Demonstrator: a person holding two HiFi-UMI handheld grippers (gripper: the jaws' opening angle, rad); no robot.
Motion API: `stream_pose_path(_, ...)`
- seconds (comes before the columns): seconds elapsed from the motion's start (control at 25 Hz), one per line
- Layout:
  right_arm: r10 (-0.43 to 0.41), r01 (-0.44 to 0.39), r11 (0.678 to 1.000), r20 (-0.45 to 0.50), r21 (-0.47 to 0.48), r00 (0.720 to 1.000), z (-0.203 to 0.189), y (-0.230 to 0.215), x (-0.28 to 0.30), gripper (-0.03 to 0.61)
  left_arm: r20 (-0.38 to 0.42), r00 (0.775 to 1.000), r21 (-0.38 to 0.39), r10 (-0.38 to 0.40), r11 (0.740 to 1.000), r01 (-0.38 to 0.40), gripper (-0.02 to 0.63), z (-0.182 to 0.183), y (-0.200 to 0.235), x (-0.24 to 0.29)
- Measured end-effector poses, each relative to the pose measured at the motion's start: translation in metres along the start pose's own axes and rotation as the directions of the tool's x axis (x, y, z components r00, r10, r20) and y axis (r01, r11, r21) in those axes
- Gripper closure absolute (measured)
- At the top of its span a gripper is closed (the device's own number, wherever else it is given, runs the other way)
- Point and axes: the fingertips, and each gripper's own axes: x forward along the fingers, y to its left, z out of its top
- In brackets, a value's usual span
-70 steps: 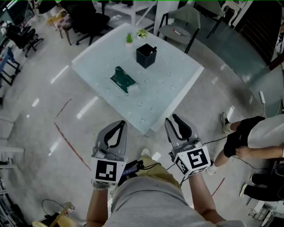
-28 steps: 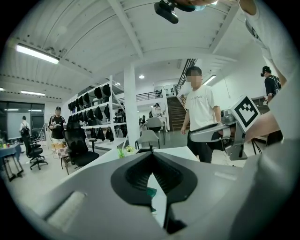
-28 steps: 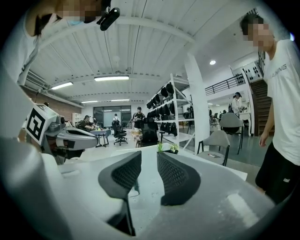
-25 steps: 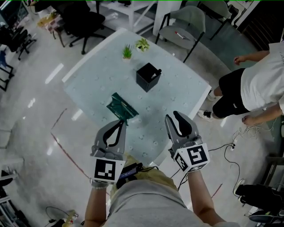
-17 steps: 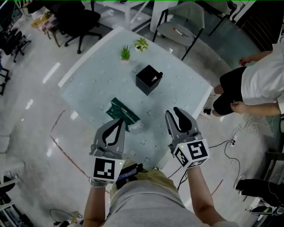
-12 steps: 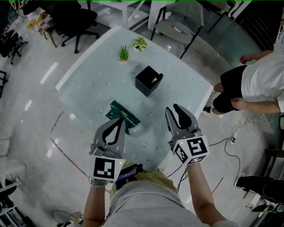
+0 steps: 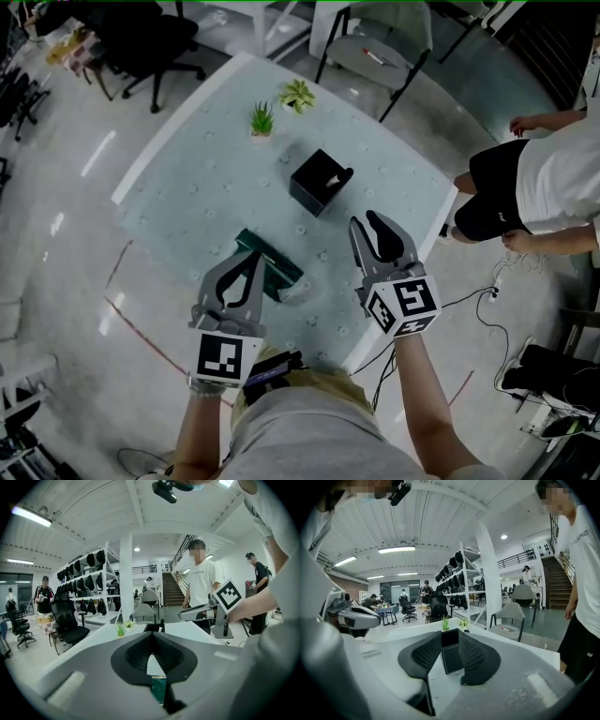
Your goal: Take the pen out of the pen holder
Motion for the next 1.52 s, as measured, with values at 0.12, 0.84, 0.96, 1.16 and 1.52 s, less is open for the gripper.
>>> stream_pose_path(0.12, -0.008, 0.008, 1.0, -0.007, -0.008, 1.0, -0.001, -0.005, 0.014, 0.461, -0.004, 1.0, 0.002, -0.009, 1.0, 0.009, 0.6, -0.002, 0.006, 0.007)
stream_pose_path(0.84, -0.06, 0.061, 0.998, -0.066, 0.009, 0.996, -0.019, -0.035, 0.08, 0.448, -0.037, 0.999, -0.017, -0.031, 0.999, 0.03, 0.6, -0.017, 0.029, 0.032)
stream_pose_path(0.96, -0.063, 0.065, 0.997, -0.063, 0.028, 0.996, -0.02, -0.039, 0.087, 0.448, -0.041, 0.999, -0.021, -0.029, 0.999, 0.029, 0.6, -0.019, 0.03, 0.032)
stream_pose_path(1.16, -0.061, 0.064, 0.997, -0.059, 0.049, 0.996, -0.021, -0.044, 0.095, 0.448, -0.051, 0.998, -0.018, -0.031, 0.999, 0.03, 0.6, -0.022, 0.031, 0.034)
stream_pose_path(1.52, -0.048, 0.048, 0.999, -0.048, 0.011, 0.998, -0.017, -0.041, 0.099, 0.499, -0.055, 0.998, -0.015, -0.032, 0.999, 0.032, 0.6, -0.023, 0.032, 0.033)
